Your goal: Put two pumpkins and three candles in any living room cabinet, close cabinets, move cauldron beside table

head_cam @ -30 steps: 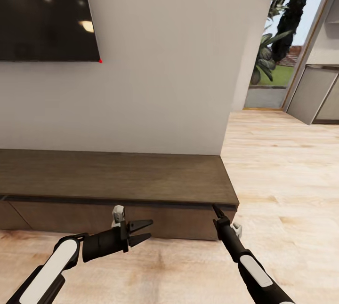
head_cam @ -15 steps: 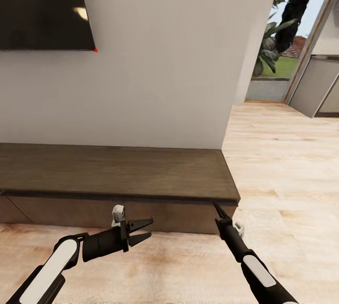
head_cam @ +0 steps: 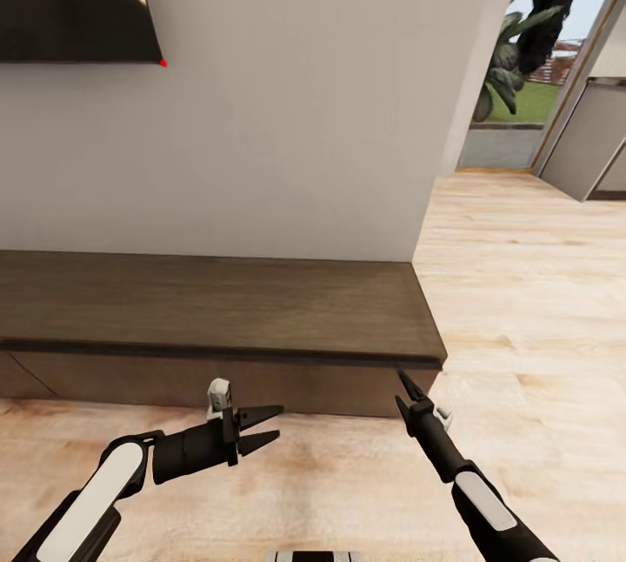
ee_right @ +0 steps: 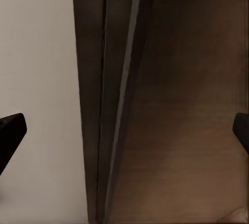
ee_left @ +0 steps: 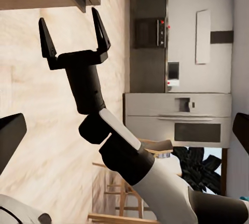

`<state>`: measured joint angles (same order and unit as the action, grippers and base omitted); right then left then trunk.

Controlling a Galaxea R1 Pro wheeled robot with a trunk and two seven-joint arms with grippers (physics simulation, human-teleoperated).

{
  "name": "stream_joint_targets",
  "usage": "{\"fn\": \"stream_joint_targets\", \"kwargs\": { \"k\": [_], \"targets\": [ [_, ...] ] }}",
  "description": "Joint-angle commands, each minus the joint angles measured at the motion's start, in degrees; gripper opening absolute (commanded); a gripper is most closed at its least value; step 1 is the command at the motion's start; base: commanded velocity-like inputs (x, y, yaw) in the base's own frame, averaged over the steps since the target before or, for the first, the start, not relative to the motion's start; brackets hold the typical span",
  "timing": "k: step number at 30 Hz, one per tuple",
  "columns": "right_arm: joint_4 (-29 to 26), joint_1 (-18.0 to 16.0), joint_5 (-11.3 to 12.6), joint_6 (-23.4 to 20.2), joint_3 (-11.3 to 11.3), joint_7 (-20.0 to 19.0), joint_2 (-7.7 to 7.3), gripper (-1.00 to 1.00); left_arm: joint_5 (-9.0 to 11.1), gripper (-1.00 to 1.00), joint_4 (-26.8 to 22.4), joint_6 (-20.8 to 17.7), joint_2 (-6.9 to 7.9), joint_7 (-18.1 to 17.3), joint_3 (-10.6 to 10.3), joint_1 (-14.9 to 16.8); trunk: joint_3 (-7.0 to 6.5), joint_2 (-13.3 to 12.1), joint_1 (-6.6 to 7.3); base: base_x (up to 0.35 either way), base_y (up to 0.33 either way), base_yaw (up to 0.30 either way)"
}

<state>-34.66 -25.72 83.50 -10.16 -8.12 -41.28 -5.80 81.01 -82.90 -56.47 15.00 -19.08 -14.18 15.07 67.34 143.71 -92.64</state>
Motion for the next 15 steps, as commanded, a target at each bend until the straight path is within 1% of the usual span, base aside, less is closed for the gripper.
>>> {"fn": "stream_joint_targets", "kwargs": {
  "k": [1, 7, 15],
  "targets": [
    [0.03, -0.03, 0.61, -0.33, -0.23, -0.17, -0.06, 1.0, -0.3, 1.0, 0.02, -0.04, 0.03, -0.43, -0.04, 0.04, 0.27, 0.03, -0.01, 0.0, 0.0, 0.0],
    [0.03, -0.07, 0.61, -0.39, -0.23, -0.2, -0.09, 1.0, -0.25, 1.0, 0.02, -0.03, 0.03, -0.43, -0.06, 0.02, 1.6, 0.11, -0.17, 0.0, 0.0, 0.0],
    [-0.05, -0.04, 0.45, -0.35, -0.31, -0.36, -0.09, 1.0, -0.23, 1.0, -0.06, -0.04, 0.11, -0.51, 0.08, 0.02, 1.6, 0.11, -0.17, 0.0, 0.0, 0.0]
  ]
}}
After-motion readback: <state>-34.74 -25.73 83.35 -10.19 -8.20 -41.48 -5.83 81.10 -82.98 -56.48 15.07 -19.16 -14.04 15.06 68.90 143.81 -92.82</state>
